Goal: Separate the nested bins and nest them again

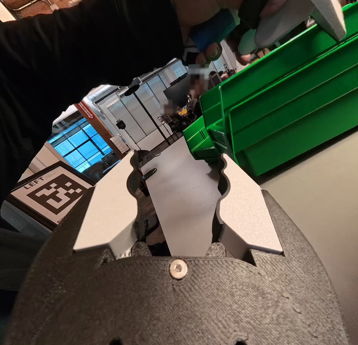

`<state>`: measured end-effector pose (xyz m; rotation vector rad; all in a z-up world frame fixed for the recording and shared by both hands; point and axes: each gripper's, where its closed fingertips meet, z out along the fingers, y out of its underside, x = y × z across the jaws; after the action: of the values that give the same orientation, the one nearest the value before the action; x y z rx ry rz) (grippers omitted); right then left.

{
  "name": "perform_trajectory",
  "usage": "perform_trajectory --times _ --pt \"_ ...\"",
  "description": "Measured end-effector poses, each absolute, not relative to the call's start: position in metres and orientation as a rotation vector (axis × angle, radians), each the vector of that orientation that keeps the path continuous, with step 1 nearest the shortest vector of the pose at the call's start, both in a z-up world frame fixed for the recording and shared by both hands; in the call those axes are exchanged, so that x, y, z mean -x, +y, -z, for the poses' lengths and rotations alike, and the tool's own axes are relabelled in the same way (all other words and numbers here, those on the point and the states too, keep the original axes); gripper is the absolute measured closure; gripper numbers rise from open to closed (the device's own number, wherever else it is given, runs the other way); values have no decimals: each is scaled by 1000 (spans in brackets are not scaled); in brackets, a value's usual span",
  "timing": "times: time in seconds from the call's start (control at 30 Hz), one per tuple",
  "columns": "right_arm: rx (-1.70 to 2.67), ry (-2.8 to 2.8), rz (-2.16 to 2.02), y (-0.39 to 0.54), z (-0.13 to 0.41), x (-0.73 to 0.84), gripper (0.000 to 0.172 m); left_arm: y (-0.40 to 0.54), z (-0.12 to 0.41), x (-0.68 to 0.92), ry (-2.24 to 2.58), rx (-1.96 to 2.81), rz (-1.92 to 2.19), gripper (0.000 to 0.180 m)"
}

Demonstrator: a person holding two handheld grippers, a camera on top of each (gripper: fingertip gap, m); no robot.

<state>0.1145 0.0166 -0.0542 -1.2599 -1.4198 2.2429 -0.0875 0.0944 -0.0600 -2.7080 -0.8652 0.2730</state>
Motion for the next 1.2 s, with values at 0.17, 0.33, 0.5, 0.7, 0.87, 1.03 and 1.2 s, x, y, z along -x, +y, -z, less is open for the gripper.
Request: perform_trajectory --times 0.17,0.33,0.5,0.7,0.87,1.03,1.2 --pt "1260 -1419 -2244 17 54 -115 88 96 59 86 -842 2722 -288 85" --pt "1257 -1415 -2246 17 54 -115 88 99 57 85 -836 2713 -289 87" --pt "1258 -1415 -2247 17 54 -115 88 104 50 86 -823 2701 -289 87" --pt "1258 -1413 -2249 17 54 -115 88 110 44 84 -807 2686 -284 87" --pt "1256 -1411 -2250 17 53 -115 88 110 44 84 -811 2690 -275 88" --pt "1258 -1415 -2243 17 54 -115 88 111 41 84 -803 2689 -280 88" --pt "1261 -1414 -2242 17 54 -115 88 112 40 82 -798 2685 -274 88"
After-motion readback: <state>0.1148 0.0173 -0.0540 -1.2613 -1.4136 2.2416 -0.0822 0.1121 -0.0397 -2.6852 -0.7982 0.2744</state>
